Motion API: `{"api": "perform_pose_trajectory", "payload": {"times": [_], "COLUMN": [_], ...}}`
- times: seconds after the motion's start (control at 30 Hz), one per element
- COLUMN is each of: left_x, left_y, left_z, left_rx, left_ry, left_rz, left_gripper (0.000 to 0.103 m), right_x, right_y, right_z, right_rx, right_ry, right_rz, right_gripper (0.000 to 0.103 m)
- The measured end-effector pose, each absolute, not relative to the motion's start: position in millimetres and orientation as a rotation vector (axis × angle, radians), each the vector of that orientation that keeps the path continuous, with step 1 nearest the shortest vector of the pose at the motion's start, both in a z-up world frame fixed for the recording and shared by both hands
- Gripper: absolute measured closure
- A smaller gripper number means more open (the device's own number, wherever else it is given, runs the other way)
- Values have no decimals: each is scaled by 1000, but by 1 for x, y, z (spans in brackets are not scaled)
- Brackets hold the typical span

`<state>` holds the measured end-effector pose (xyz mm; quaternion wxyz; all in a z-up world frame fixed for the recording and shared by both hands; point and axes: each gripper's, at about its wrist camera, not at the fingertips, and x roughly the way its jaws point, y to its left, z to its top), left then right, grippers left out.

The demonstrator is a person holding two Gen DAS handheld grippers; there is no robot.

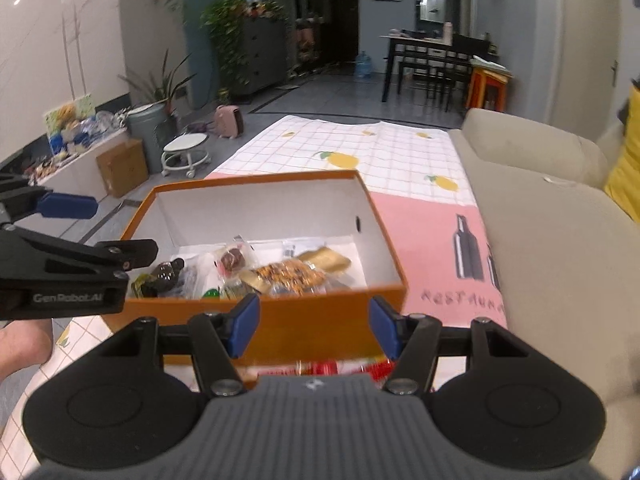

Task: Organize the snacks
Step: 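Move both tools back beside the box toward the two red snack packs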

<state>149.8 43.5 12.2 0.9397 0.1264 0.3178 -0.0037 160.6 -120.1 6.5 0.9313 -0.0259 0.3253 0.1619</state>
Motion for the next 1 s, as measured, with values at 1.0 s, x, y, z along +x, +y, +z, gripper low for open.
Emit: {"api": "perform_pose_trajectory", "payload": {"times": [1.0], "left_x": [98], "left_y": [17], "left_z": [-80], "left_rx": [112], "left_ry": [795], "left_rz": [-120], "left_gripper": [17], "right_x": [90], "right_y": [-176], "right_z": [-78], "right_rx": [-83], "right_ry": [742], "right_rz": [260], "right_gripper": [36]}}
